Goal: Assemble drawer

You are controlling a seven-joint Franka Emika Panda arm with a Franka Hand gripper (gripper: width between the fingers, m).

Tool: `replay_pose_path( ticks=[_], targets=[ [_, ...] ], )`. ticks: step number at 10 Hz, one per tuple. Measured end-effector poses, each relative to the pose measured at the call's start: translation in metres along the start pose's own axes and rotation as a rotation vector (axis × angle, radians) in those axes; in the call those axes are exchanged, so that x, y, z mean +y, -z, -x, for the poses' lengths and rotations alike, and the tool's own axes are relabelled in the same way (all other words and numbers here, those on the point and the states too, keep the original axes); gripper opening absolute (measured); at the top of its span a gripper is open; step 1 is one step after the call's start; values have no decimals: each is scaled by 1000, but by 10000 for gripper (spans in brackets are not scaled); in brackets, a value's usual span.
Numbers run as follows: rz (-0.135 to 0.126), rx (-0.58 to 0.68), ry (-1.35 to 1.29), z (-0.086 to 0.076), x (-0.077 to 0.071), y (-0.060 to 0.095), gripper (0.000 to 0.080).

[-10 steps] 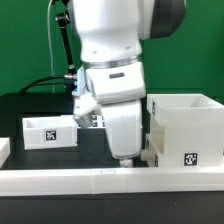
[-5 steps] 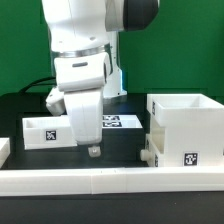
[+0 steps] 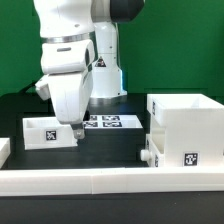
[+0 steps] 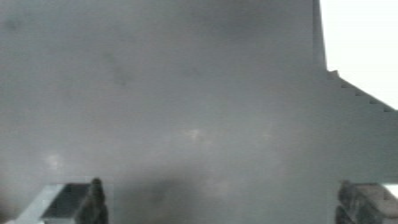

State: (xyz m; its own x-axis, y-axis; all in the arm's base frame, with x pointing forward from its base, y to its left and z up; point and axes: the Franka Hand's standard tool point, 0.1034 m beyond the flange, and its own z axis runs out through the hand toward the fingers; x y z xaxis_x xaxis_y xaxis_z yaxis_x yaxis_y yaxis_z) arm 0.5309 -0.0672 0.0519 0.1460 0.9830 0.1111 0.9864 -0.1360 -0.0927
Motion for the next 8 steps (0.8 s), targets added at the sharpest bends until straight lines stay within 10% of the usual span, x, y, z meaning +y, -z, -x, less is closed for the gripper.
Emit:
replay_pose_path(
  ticks=[5, 8],
  targets=[
    [-1, 3, -343, 1, -1, 0, 649],
    [83, 22, -590, 21, -18, 12, 649]
  ],
)
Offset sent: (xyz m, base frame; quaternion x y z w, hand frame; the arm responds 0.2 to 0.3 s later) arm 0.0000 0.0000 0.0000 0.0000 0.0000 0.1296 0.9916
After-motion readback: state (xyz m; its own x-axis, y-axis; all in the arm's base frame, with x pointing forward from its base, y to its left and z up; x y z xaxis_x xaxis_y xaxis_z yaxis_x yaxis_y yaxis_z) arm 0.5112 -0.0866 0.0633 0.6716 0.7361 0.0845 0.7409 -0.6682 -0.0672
